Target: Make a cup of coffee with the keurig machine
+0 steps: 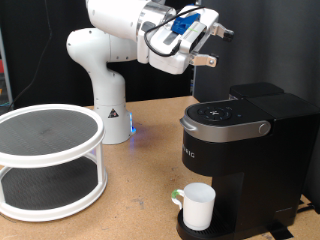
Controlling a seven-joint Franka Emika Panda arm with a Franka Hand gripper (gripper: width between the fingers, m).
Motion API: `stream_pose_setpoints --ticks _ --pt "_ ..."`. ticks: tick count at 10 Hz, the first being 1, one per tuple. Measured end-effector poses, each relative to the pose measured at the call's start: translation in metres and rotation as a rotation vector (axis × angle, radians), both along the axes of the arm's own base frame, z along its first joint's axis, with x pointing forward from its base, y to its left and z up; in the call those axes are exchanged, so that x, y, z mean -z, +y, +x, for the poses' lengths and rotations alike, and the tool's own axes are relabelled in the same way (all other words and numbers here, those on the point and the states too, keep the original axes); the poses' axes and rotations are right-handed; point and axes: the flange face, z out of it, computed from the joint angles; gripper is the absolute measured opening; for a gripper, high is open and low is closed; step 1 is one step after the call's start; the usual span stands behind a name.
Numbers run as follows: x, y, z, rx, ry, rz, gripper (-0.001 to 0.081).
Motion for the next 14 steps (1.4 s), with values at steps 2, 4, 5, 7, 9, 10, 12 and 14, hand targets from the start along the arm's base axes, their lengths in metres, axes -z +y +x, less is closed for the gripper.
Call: stream_pose_setpoints --ticks 2,4,5,7,9,10,12,14 --pt "0.006 -0.001 -0.001 -0.082 0.061 -0.118 0.0808" --pt "0.013 -0.004 -0.004 -0.183 0.267 -0.259 0.0808" --pt "0.015 -0.007 -0.006 -0.204 0.331 -0.277 0.0808" --pt "0.017 -0.009 -0.007 -0.215 0.347 -0.287 0.0808" --pt "0.018 -0.003 -0.008 -0.291 0.341 -0.523 0.0808" --pt "0.014 0.004 -0.007 -0.316 0.322 -0.655 0.0808" --pt "0.004 0.021 -0.006 -0.387 0.274 -0.913 0.0808" --pt "-0.006 0.028 -0.005 -0.479 0.284 -1.03 0.0808"
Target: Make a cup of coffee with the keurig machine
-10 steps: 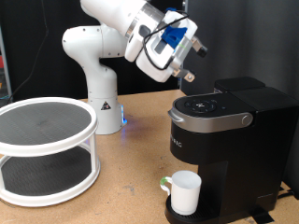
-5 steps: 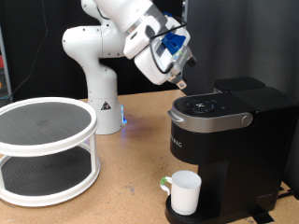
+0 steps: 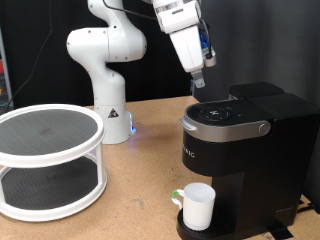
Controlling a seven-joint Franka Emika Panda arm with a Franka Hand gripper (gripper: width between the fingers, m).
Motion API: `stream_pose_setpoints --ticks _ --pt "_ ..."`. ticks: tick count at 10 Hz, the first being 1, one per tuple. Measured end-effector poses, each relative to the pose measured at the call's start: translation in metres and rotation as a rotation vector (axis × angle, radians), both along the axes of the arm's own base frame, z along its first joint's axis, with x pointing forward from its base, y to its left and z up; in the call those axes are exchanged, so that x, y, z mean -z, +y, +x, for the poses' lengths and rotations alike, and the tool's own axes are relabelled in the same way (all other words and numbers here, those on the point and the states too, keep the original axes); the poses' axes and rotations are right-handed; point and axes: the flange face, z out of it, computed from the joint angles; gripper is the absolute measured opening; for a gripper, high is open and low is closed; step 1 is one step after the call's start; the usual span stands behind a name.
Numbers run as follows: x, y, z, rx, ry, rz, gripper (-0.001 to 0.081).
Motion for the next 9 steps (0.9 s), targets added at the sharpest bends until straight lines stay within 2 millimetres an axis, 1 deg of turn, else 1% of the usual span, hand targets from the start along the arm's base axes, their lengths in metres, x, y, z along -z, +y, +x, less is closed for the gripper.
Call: stream_pose_setpoints --ticks 1,2,5,6,9 --pt "0.001 0.0 0.001 0.011 -0.008 0.01 0.0808" --pt "0.002 0.0 0.001 -0.044 -0.037 -0.044 0.0808" --pt "-0.004 0.019 0.002 -0.265 -0.101 -0.251 0.0808" --pt "-0.009 0.026 0.003 -0.309 -0.096 -0.278 0.0808" --pt "-0.028 0.04 0.013 -0.36 -0.042 -0.264 0.0808"
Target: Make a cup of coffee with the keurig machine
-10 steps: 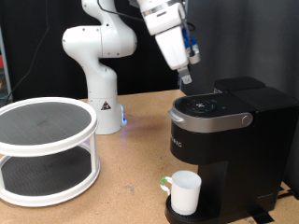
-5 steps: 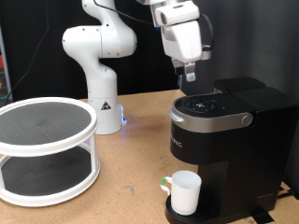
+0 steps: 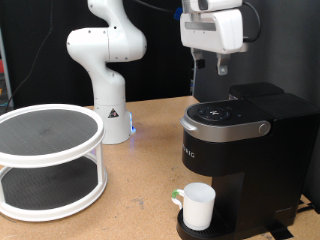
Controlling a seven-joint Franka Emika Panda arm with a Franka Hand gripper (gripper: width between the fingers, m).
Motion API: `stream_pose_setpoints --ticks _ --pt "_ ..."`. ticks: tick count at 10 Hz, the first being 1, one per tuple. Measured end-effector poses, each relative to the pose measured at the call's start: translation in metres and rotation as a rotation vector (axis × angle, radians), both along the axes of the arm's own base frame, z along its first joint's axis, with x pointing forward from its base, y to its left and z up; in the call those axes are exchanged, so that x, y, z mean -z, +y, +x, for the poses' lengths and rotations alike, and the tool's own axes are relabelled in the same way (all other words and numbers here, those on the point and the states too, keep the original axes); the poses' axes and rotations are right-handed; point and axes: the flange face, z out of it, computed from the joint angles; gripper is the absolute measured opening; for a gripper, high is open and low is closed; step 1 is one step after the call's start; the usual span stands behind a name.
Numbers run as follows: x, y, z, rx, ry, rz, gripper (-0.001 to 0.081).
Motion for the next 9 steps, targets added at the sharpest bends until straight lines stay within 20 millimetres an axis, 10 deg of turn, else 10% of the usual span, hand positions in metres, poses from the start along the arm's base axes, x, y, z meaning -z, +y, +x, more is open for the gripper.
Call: stream_pose_setpoints --ticks 9 --pt "-0.017 0.016 0.053 0.015 0.041 0.022 0.0808"
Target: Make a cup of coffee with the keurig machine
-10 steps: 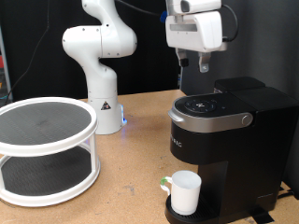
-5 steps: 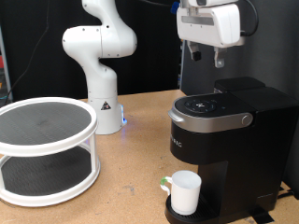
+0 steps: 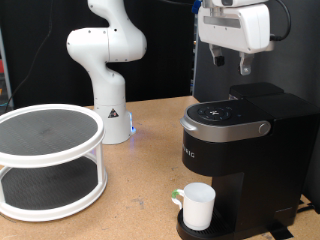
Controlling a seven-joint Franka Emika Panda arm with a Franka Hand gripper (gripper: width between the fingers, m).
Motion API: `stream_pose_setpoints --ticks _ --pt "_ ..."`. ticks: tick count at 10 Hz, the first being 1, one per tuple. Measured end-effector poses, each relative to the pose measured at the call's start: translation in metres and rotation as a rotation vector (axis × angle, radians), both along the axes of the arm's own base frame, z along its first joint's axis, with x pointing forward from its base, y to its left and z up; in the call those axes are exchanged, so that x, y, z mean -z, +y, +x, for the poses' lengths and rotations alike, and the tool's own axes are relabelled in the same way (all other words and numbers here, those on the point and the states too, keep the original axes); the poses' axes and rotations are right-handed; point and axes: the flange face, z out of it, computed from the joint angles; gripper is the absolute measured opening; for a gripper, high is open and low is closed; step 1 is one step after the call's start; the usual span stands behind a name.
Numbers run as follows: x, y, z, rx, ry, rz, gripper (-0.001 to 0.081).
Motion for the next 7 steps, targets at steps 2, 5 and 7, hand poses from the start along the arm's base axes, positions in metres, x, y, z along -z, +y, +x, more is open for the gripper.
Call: stream_pose_setpoints --ticks 2,5,7 --pt "0.003 0.0 0.008 0.001 0.021 -0.013 0.0808" --pt "0.018 0.0 0.015 -0.01 0.046 -0.036 0.0808" --pt "0.026 -0.001 0.016 -0.012 0.048 -0.043 0.0779"
